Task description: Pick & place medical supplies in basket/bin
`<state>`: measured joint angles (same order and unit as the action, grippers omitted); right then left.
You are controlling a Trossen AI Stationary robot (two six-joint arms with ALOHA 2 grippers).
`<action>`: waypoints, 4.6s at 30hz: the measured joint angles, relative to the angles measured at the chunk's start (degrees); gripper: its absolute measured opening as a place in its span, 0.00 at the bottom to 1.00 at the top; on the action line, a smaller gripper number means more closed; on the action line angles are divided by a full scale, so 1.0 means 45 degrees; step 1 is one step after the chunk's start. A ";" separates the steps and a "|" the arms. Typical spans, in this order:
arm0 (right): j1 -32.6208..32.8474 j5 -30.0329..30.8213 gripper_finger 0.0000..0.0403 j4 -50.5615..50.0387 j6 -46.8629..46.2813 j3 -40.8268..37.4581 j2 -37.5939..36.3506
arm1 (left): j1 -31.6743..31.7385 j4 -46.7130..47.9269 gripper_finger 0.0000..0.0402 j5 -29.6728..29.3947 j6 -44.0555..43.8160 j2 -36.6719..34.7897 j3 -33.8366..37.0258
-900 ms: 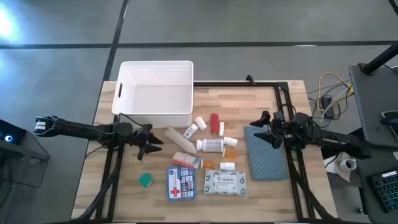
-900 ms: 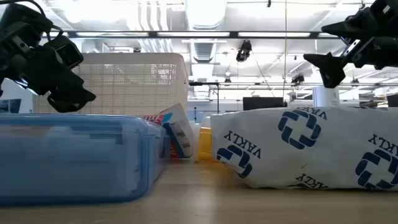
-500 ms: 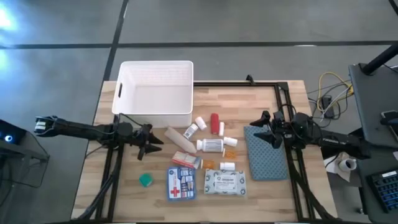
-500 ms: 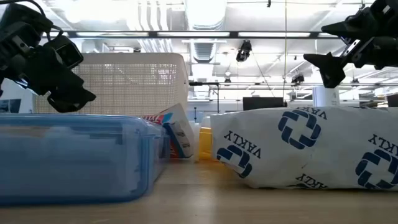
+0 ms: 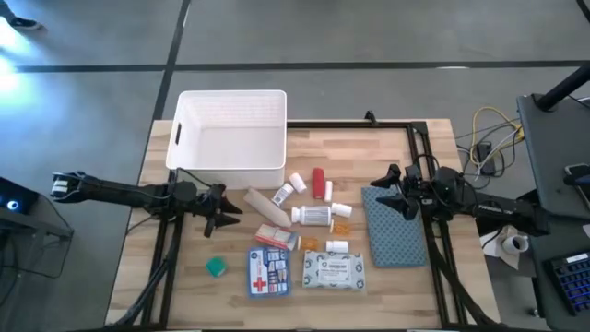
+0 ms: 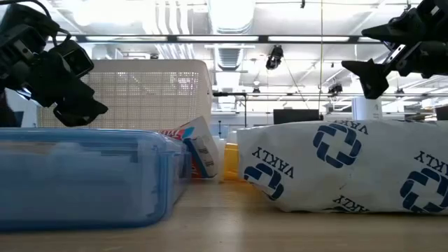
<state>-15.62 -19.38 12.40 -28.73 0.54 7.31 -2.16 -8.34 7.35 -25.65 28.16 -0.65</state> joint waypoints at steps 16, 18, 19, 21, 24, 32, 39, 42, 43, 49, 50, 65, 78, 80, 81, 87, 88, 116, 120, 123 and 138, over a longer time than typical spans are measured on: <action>0.0001 0.0000 0.75 0.0000 0.0000 0.0001 0.0000 | -0.0002 0.0000 0.39 -0.0001 0.0005 0.0004 -0.0001; 0.0001 0.0000 0.75 -0.0002 0.0000 0.0001 0.0000 | 0.0002 0.0000 0.39 -0.0001 0.0001 0.0004 -0.0005; 0.0001 0.0000 0.75 -0.0002 0.0000 0.0001 -0.0002 | -0.0002 0.0000 0.39 0.0000 0.0000 0.0000 0.0000; 0.0001 0.0000 0.75 -0.0005 0.0000 0.0004 0.0000 | -0.0002 0.0000 0.39 0.0000 0.0005 0.0000 -0.0005; 0.0001 0.0000 0.75 0.0000 0.0000 0.0003 0.0000 | -0.0001 -0.0003 0.39 0.0000 0.0003 0.0002 0.0000; -0.0003 0.0000 0.75 0.0000 0.0005 -0.0001 -0.0001 | -0.0002 0.0000 0.39 0.0000 0.0004 0.0000 -0.0003; 0.0020 0.0104 0.75 0.0000 -0.4951 -0.0001 0.0000 | 0.0001 0.0000 0.39 -0.0002 0.0004 0.0003 0.0000; 0.0020 0.1680 0.75 0.0055 -0.6538 0.0002 0.0000 | 0.0002 -0.0005 0.39 -0.0004 0.0000 0.0000 0.0000; 0.0020 0.2363 0.75 0.0077 -0.7204 0.0000 -0.0003 | -0.0001 0.0000 0.39 -0.0005 0.0004 0.0000 -0.0004; 0.0021 0.4315 0.75 0.0086 -1.0826 -0.0001 0.0068 | -0.0002 -0.0005 0.39 0.0000 0.0005 0.0005 0.0000; 0.0015 0.4578 0.75 0.0094 -1.0865 -0.0001 0.0068 | -0.0002 -0.0002 0.39 0.0000 0.0005 0.0004 -0.0004; 0.0048 0.7567 0.75 0.1887 -1.1590 -0.0001 0.0110 | -0.0001 -0.0005 0.39 -0.0003 0.0001 0.0005 -0.0001; 0.2618 0.6948 0.75 0.0756 -0.9164 0.3863 0.4084 | -0.0002 0.0000 0.39 -0.0001 0.0005 -0.0015 0.0000; 0.3238 0.7030 0.75 -0.2587 -0.9101 0.5606 0.5165 | -0.0001 0.0000 0.39 -0.0001 0.0002 -0.0015 -0.0002; 0.3478 0.7066 0.75 -0.4673 -0.9325 0.6484 0.5775 | 0.0000 0.0000 0.39 0.0000 0.0005 -0.0015 -0.0004; 0.4705 0.6541 0.75 -1.3516 -0.9917 1.0561 0.9864 | 0.0000 0.0000 0.39 -0.0003 0.0005 -0.0015 -0.0003; 0.4826 0.6300 0.75 -1.4031 -0.9501 1.0952 1.0525 | 0.0001 0.0000 0.39 -0.0003 0.0000 -0.0013 -0.0005; 0.3446 0.5294 0.75 -1.4678 -0.0392 1.4833 2.1259 | 0.0001 -0.0003 0.39 -0.0003 0.0002 -0.0015 -0.0003; 0.3458 0.5294 0.74 -1.4608 -0.0226 1.4785 2.1907 | 0.0002 0.0000 0.39 -0.0005 0.0000 -0.0015 0.0000; 0.3458 0.5294 0.72 -1.4585 -0.0245 1.4745 2.2366 | 0.0001 0.0000 0.39 -0.0003 0.0002 -0.0011 -0.0002; 0.3504 0.5748 0.50 -1.4603 0.0835 1.5376 2.2836 | -0.0002 0.0000 0.39 -0.0005 0.0001 -0.0015 -0.0005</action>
<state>0.15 6.49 -53.31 -24.97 69.73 110.07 -2.17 -8.34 7.33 -25.64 28.10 -0.67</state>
